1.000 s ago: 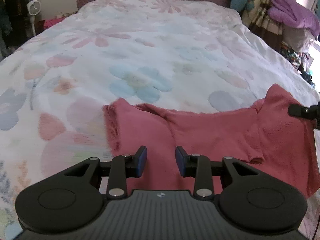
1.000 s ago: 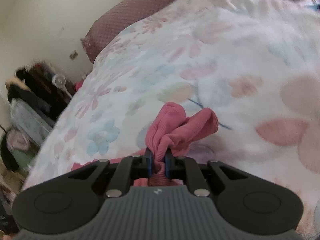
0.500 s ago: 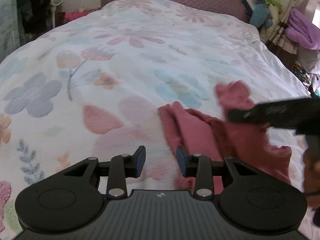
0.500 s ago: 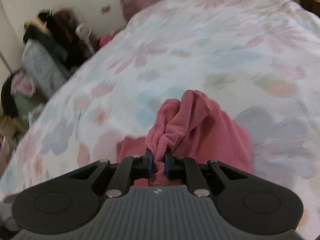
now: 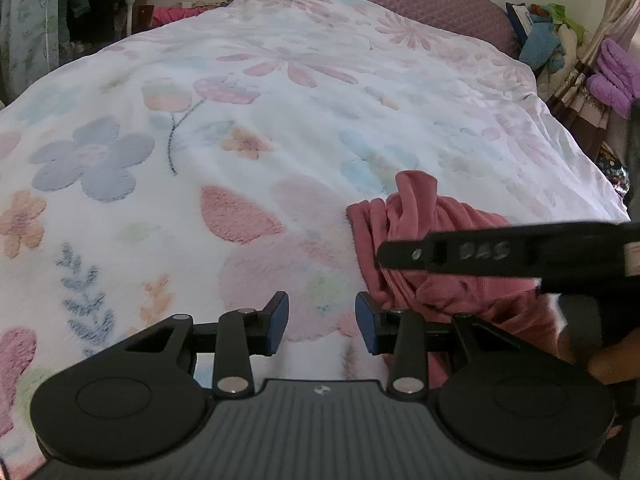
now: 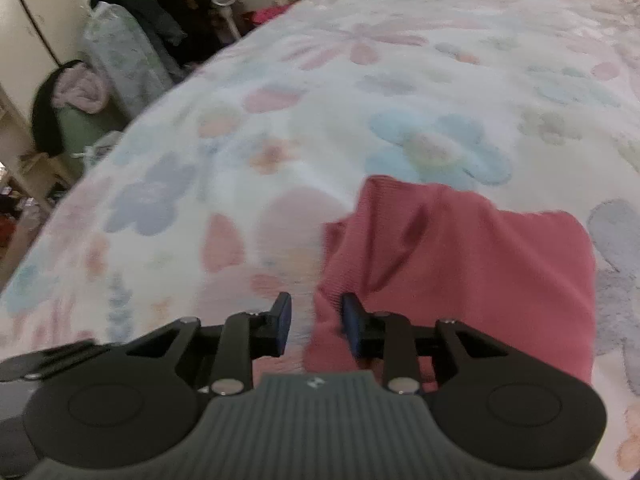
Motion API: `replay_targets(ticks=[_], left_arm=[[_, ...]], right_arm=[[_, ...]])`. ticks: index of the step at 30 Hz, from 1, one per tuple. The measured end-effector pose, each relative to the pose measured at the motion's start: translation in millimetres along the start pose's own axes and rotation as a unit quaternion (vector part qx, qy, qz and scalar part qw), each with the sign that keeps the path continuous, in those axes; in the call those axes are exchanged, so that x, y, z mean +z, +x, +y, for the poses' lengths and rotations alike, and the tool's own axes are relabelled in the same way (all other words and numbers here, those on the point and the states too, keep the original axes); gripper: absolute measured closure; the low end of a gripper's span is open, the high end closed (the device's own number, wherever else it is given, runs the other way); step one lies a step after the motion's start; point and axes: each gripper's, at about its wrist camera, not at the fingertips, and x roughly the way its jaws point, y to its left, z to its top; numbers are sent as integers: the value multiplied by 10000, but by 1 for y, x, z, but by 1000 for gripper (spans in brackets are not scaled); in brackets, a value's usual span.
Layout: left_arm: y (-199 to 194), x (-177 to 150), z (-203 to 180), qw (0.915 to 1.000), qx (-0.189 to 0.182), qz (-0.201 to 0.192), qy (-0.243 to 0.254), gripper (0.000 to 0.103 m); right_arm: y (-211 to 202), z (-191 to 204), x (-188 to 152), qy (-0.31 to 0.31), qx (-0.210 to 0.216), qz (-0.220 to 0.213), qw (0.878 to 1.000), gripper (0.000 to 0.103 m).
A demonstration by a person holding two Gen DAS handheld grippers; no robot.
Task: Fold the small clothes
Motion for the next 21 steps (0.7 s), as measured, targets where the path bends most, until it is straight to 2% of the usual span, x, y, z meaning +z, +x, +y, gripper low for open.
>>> replay_targets(ticks=[5, 7, 9, 12, 14, 17, 19, 21], left_arm=[[-30, -1, -12, 9998, -134, -11, 162, 56], [-42, -4, -17, 9988, -490, 19, 78, 56], [-50, -10, -19, 9946, -1013, 130, -170, 56], [-50, -22, -24, 9903, -1281, 405, -361, 57], [-46, -31, -30, 9906, -1230, 524, -288, 57], [-39, -43, -38, 9915, -1059, 745, -81, 67], [-35, -50, -42, 9923, -889, 859, 91, 73], [-34, -54, -43, 9929, -681, 955, 174, 78]], right_arm=[[-67, 3, -2, 51, 198, -370, 9991, 74], [-101, -4, -10, 79, 203, -600, 9980, 71], [-129, -19, -22, 166, 111, -771, 9968, 65], [-148, -46, -44, 276, -88, -777, 9966, 56], [-148, -63, -59, 425, -147, -684, 9966, 54], [-131, -80, -71, 520, -213, -613, 9965, 58], [-112, -84, -71, 403, -185, -527, 9976, 62], [-97, -84, -67, 166, -378, -485, 9980, 62]])
